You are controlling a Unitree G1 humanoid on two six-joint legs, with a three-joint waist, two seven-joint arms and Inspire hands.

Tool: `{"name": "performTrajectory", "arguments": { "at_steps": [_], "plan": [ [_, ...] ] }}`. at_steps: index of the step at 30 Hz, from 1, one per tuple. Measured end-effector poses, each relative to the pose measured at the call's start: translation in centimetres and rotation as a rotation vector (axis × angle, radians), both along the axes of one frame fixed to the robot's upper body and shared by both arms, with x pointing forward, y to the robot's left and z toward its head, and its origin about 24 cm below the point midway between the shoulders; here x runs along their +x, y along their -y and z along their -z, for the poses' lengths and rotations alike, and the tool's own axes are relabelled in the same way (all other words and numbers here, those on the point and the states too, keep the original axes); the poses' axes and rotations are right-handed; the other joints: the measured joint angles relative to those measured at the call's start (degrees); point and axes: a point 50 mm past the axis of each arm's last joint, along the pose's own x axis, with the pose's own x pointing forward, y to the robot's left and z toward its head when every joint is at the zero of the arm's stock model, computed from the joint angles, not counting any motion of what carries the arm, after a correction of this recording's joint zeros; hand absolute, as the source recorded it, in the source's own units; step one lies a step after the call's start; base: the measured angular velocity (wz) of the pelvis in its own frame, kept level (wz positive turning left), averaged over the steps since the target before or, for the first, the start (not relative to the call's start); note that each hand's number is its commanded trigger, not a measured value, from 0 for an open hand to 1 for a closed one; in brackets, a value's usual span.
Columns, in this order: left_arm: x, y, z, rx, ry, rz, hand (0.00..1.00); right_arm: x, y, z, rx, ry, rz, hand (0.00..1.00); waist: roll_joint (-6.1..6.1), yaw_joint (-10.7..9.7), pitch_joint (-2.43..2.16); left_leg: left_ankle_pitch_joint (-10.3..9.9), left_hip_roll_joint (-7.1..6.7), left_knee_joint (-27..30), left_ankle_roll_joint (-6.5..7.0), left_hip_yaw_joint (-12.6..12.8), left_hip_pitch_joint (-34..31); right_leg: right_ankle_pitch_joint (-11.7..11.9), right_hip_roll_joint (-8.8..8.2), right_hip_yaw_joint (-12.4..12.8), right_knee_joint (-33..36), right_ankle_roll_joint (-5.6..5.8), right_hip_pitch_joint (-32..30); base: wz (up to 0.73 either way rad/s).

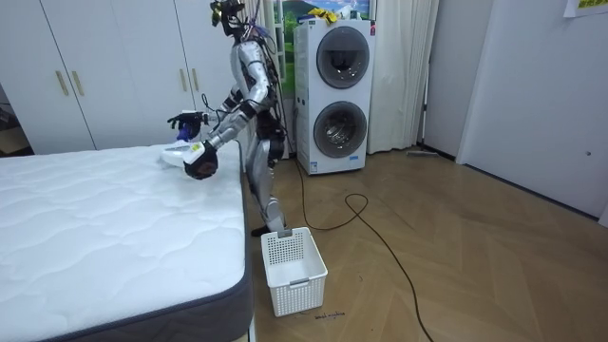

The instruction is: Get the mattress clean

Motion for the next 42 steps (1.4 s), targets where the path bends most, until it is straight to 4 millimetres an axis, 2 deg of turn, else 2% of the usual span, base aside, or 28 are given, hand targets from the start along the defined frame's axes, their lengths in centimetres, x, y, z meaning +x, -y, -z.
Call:
{"name": "performTrajectory", "arguments": {
  "at_steps": [2, 4, 5, 6, 8, 9, 11, 12, 15, 17, 18, 23, 24, 26, 28, 29, 30, 31, 32, 33, 34, 36, 37, 38, 39, 40, 41, 42],
  "plan": [
    [-0.4, 0.4, -0.1, -0.015, -0.008, 0.016, 1.0, -0.3, 0.1, -0.2, 0.091, 0.037, 0.031, 0.0, 0.15, -0.2, -0.42, 0.0, 0.06, 0.2, 0.0, -0.1, 1.0, -0.5, -0.17, -1.5, -0.3, 0.05, 2.0, 0.4],
    [-0.4, 0.7, -0.3, -0.024, -0.007, 0.033, 1.0, -0.4, 0.3, -0.6, 0.149, 0.074, 0.06, 0.0, 0.22, -0.5, -0.51, 0.0, 0.16, 0.5, -0.01, -0.1, 1.7, -1.1, -0.24, -3.5, -0.4, 0.02, 4.2, 0.62],
    [-0.4, 0.8, -0.4, -0.029, -0.005, 0.038, 1.0, -0.4, 0.4, -0.8, 0.176, 0.096, 0.075, 0.0, 0.48, -1.2, -0.71, 0.0, 0.64, 0.5, -0.03, 1.1, 2.2, -1.3, -0.77, -6.0, -1.3, -0.04, 6.3, 0.87],
    [-0.5, 0.9, -0.3, -0.031, -0.005, 0.039, 1.0, -0.5, 0.6, -0.8, 0.201, 0.109, 0.095, 0.0, 0.56, -2.2, -0.79, 0.0, 1.49, 0.3, 0.08, 5.0, 3.4, -1.9, -1.15, -8.0, -1.4, 0.19, 8.2, 0.98],
    [-0.6, 1.0, -0.2, -0.035, -0.01, 0.038, 1.0, -0.7, 0.8, -0.8, 0.239, 0.129, 0.123, 0.0, 0.5, -3.0, -0.86, 0.4, 2.99, 0.4, 0.76, 10.6, 4.4, -3.1, -1.81, -10.4, -1.4, 0.51, 10.6, 0.91],
    [-0.8, 1.0, -0.1, -0.039, -0.015, 0.038, 1.0, -0.7, 0.8, -0.9, 0.261, 0.147, 0.132, 0.0, 0.72, -2.9, -0.98, 0.6, 3.25, 0.3, 1.09, 12.1, 4.8, -3.5, -2.18, -12.1, -1.4, 0.67, 11.8, 0.75],
    [-1.0, 1.3, -0.1, -0.047, -0.027, 0.051, 1.0, -0.9, 0.9, -1.1, 0.287, 0.173, 0.143, 0.0, 1.56, -3.4, -1.33, 0.8, 3.21, 0.3, 1.56, 11.5, 4.8, -3.6, -2.27, -14.7, -2.3, 0.81, 13.5, 0.69],
    [-0.9, 1.5, -0.2, -0.058, -0.028, 0.053, 1.0, -1.0, 0.8, -1.1, 0.302, 0.181, 0.14, 0.0, 2.08, -3.5, -1.34, 1.0, 3.04, 0.2, 1.87, 11.2, 5.0, -3.7, -2.48, -15.7, -2.2, 0.97, 14.5, 0.63],
    [-1.3, 2.0, 0.3, -0.114, -0.04, 0.037, 1.0, -1.1, 0.4, -1.1, 0.326, 0.189, 0.13, 0.0, 3.19, -2.8, -1.41, 1.5, 2.29, -0.9, 2.33, 11.3, 6.5, -3.8, -3.25, -16.9, -2.1, 1.39, 16.5, 0.32],
    [-1.9, 2.2, 0.6, -0.134, -0.049, 0.038, 1.0, -1.1, 0.1, -1.0, 0.342, 0.185, 0.124, 0.0, 3.26, -2.8, -1.43, 2.0, 1.65, -1.9, 2.54, 10.9, 7.8, -3.8, -3.71, -17.5, -2.1, 1.63, 17.6, 0.2],
    [-2.0, 2.4, 0.5, -0.14, -0.047, 0.048, 1.0, -1.1, -0.2, -0.9, 0.351, 0.188, 0.122, 0.0, 3.28, -3.0, -1.41, 2.1, 1.14, -2.0, 2.68, 9.6, 7.9, -3.9, -3.97, -18.4, -2.1, 1.8, 18.3, 0.31],
    [-2.2, 2.9, 0.5, -0.177, -0.039, 0.067, 1.0, -1.2, -1.1, -0.6, 0.416, 0.206, 0.135, 0.0, 3.16, -2.7, -1.16, 2.8, -0.29, -2.7, 3.29, 7.5, 8.9, -3.6, -5.09, -21.3, -2.1, 2.35, 20.7, 0.33],
    [-2.2, 2.9, 0.6, -0.177, -0.04, 0.066, 1.0, -1.2, -1.3, -0.5, 0.43, 0.207, 0.138, 0.0, 3.19, -2.7, -0.93, 2.8, -0.92, -2.7, 3.42, 6.0, 9.1, -3.5, -5.19, -21.8, -2.1, 2.63, 21.4, 0.37],
    [-2.2, 2.9, 0.6, -0.177, -0.039, 0.066, 1.0, -1.3, -1.4, -0.3, 0.438, 0.208, 0.146, 0.0, 3.31, -2.6, -0.81, 3.1, -1.73, -2.6, 3.88, 4.4, 8.6, -3.4, -5.12, -21.9, -2.1, 2.91, 21.8, 0.52],
    [-2.2, 3.0, 0.6, -0.183, -0.04, 0.068, 1.0, -1.7, -1.4, 0.0, 0.438, 0.205, 0.159, 0.0, 3.32, -3.0, -0.77, 3.5, -3.13, -2.7, 4.38, 1.8, 8.4, -3.5, -5.01, -21.8, -2.1, 3.36, 22.6, 0.73],
    [-2.2, 3.2, 0.6, -0.191, -0.037, 0.073, 1.0, -2.0, -1.2, 0.2, 0.436, 0.202, 0.173, 0.0, 3.37, -3.0, -0.77, 3.7, -4.45, -2.6, 4.84, -0.7, 8.4, -3.6, -4.81, -21.6, -2.2, 3.75, 23.4, 0.89],
    [-2.1, 3.4, 0.5, -0.201, -0.029, 0.078, 1.0, -2.3, -0.9, 0.3, 0.437, 0.203, 0.192, 0.0, 3.37, -3.1, -0.77, 4.1, -6.38, -2.6, 5.42, -4.4, 8.2, -3.8, -4.33, -19.2, -2.3, 4.1, 23.8, 0.93],
    [-2.1, 3.5, 0.5, -0.208, -0.025, 0.078, 1.0, -2.5, -0.8, 0.3, 0.438, 0.208, 0.201, 0.0, 3.38, -3.2, -0.78, 4.4, -7.64, -2.6, 5.98, -6.9, 8.1, -3.9, -3.86, -16.8, -2.3, 4.13, 23.6, 0.93],
    [-2.1, 3.6, 0.5, -0.221, -0.019, 0.073, 1.0, -2.5, -0.5, 0.2, 0.436, 0.221, 0.216, 0.0, 3.48, -3.7, -0.79, 5.0, -10.28, -2.5, 6.84, -12.5, 7.9, -4.1, -2.86, -11.2, -1.8, 4.03, 22.5, 0.86],
    [-2.0, 3.5, 0.5, -0.224, -0.015, 0.066, 1.0, -2.5, -0.5, 0.1, 0.436, 0.224, 0.218, 0.0, 3.57, -3.9, -0.8, 6.1, -12.57, -2.6, 7.25, -18.4, 7.8, -4.5, -0.79, -4.7, -1.1, 2.97, 21.3, 0.84],
    [-2.0, 3.5, 0.4, -0.224, -0.013, 0.062, 1.0, -2.6, -0.5, 0.1, 0.436, 0.224, 0.217, 0.0, 3.54, -4.2, -0.79, 6.6, -13.35, -2.7, 7.33, -20.8, 7.7, -4.8, 0.5, -2.0, -1.3, 2.63, 21.0, 0.9],
    [-1.9, 3.2, 0.3, -0.222, -0.006, 0.053, 1.0, -2.6, -0.3, -0.2, 0.438, 0.248, 0.231, 0.0, 3.48, -5.1, -0.86, 8.8, -15.98, -3.0, 6.51, -31.6, 8.1, -5.0, 6.22, 6.3, -2.3, 2.03, 19.2, 0.91],
    [-1.9, 3.2, 0.3, -0.219, -0.007, 0.053, 1.0, -2.7, -0.2, -0.4, 0.439, 0.262, 0.235, 0.0, 3.41, -5.1, -0.86, 9.3, -16.62, -3.1, 6.27, -34.2, 8.3, -5.0, 7.34, 8.0, -2.8, 1.96, 18.7, 0.97],
    [-1.9, 3.1, 0.3, -0.2, -0.008, 0.06, 1.0, -2.9, -0.2, -0.6, 0.441, 0.288, 0.242, 0.0, 3.1, -5.5, -0.82, 10.3, -17.59, -3.3, 5.31, -38.8, 8.9, -4.8, 9.23, 11.1, -4.0, 1.6, 18.0, 1.17],
    [-1.9, 3.2, 0.3, -0.19, -0.008, 0.067, 1.0, -3.1, -0.1, -0.8, 0.441, 0.311, 0.25, 0.0, 2.55, -6.2, -0.91, 10.8, -18.33, -3.5, 4.76, -41.8, 9.2, -4.2, 10.2, 13.7, -4.6, 1.02, 17.2, 1.15],
    [-1.9, 3.2, 0.3, -0.189, -0.008, 0.068, 1.0, -3.2, 0.0, -0.9, 0.441, 0.321, 0.255, 0.0, 2.2, -6.2, -0.94, 11.2, -18.61, -3.6, 4.29, -42.3, 9.2, -3.6, 10.28, 14.8, -4.8, 0.99, 16.7, 0.84],
    [-1.9, 3.1, 0.3, -0.189, -0.009, 0.066, 1.0, -3.3, 0.1, -1.1, 0.442, 0.338, 0.261, 0.0, 1.22, -5.0, -1.25, 11.3, -19.47, -3.5, 4.11, -42.4, 8.7, -2.5, 9.83, 16.7, -5.3, 1.02, 16.3, 0.45],
    [-1.9, 3.1, 0.2, -0.189, -0.007, 0.063, 1.0, -3.2, 0.2, -1.3, 0.442, 0.35, 0.263, 0.0, 0.2, -3.9, -1.27, 11.1, -20.92, -2.9, 4.22, -42.0, 7.8, -0.5, 8.7, 17.0, -5.6, 0.96, 16.3, 0.45]
  ]
}}
